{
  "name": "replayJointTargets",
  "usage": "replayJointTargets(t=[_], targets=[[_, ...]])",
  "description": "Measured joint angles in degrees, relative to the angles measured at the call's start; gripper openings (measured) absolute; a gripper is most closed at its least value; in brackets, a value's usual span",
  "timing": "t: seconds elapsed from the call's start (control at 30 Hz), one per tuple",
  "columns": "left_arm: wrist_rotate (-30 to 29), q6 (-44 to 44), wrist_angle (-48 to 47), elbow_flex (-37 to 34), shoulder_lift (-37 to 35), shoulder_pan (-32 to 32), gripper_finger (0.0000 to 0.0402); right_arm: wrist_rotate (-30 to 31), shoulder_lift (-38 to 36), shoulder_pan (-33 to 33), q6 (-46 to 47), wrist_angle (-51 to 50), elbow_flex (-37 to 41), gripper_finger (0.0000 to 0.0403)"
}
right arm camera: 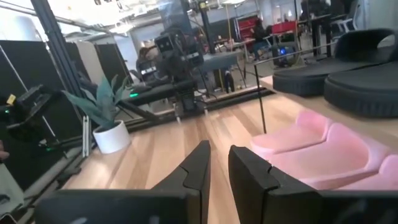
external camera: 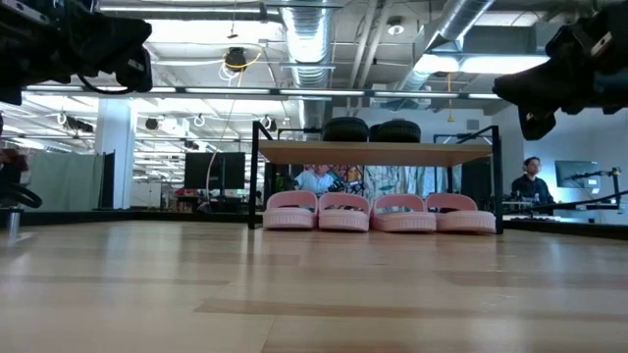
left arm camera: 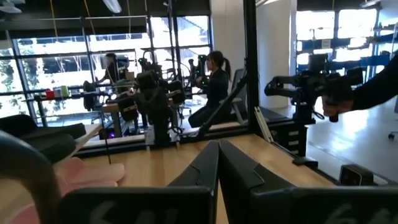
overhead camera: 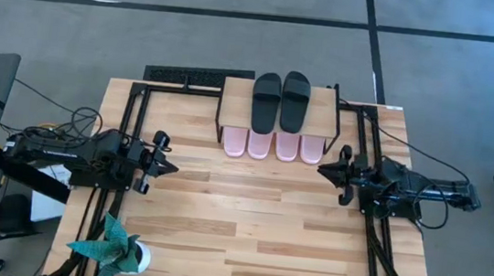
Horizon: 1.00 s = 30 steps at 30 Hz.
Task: Pick and place slides into the shelf
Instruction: Return to Home Position
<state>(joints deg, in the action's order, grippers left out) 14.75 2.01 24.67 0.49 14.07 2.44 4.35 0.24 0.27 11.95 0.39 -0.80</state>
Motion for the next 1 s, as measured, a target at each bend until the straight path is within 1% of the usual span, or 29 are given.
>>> replayJointTargets(t=[0.23, 0.33, 0.47, 0.6, 0.77, 0.83, 0.93, 1.0], targets=[[4.60, 3.48, -1.53, 0.00, 0.01, 0.00, 0.0000, -0.01, -0.03, -1.69, -0.38, -0.05, -0.02, 0.0048], [5.41, 4.62, -2.13, 0.00, -0.68, 0.02, 0.0000, -0.02, -0.03, -1.99, -0.01, -0.09, -0.02, 0.0048], [4.31, 5.19, -3.92, 0.00, -5.58, 0.02, 0.0000, -0.03, -0.03, -1.86, 0.56, -0.12, -0.04, 0.0048], [2.81, 4.77, -11.92, -0.02, -14.20, -0.04, 0.0000, -0.03, -0.03, -1.87, 0.69, -0.14, -0.04, 0.0048], [2.42, 3.00, -12.37, 0.16, -13.20, -0.89, 0.0000, 0.03, 0.01, -1.91, 0.60, -0.14, -0.04, 0.0048], [-0.33, 2.09, -12.92, 0.09, -13.81, -1.89, 0.0000, 0.07, -0.05, -1.96, 0.36, -0.12, -0.04, 0.0048], [-6.81, 2.09, -15.33, 0.09, -13.93, -4.02, 0.0000, 0.31, -0.03, -1.92, 0.23, -0.10, -0.04, 0.0048], [-8.53, 3.19, -17.44, 0.09, -13.89, -5.59, 0.0000, 0.61, -0.03, -1.92, 0.22, -0.05, -0.04, 0.0048]])
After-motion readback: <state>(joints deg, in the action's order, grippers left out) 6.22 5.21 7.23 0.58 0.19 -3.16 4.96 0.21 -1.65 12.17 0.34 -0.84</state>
